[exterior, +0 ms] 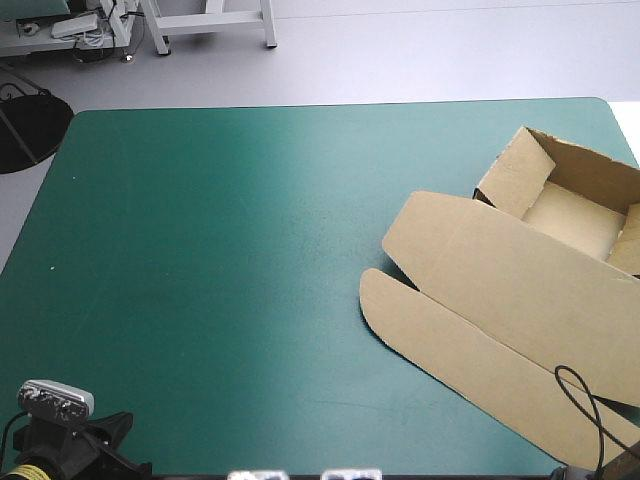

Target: Fold the box

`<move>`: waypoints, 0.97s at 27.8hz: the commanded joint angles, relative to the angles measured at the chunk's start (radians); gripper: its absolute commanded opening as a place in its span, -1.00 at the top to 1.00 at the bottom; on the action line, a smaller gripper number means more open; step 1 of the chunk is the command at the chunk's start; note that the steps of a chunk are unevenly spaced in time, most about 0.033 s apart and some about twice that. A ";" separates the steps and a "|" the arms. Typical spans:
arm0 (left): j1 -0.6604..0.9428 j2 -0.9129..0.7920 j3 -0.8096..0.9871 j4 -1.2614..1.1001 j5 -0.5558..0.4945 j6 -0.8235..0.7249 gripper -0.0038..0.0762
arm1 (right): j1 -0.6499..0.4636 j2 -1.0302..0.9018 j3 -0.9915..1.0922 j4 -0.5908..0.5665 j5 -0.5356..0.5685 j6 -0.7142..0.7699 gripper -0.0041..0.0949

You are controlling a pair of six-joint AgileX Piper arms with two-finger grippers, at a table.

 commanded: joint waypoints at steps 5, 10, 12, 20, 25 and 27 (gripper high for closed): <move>-0.004 0.014 -0.024 0.028 -0.051 0.004 0.93 | -0.001 -0.233 -0.054 0.330 0.006 -0.209 0.58; -0.004 0.014 -0.024 0.077 -0.091 0.027 0.93 | 0.053 -0.394 -0.029 0.413 0.006 -0.269 0.94; -0.004 0.014 -0.024 0.073 -0.125 0.027 0.93 | 0.104 -0.468 0.010 0.389 0.006 -0.271 0.94; -0.004 0.014 -0.022 0.082 -0.159 0.027 0.93 | 0.297 -0.752 0.362 0.301 -0.004 -0.281 0.94; -0.004 0.014 0.047 0.073 -0.195 0.027 0.93 | 0.338 -0.955 0.714 0.272 -0.051 -0.281 0.94; -0.004 0.014 0.067 0.062 -0.203 0.034 0.93 | 0.338 -1.042 0.870 0.265 -0.081 -0.334 0.94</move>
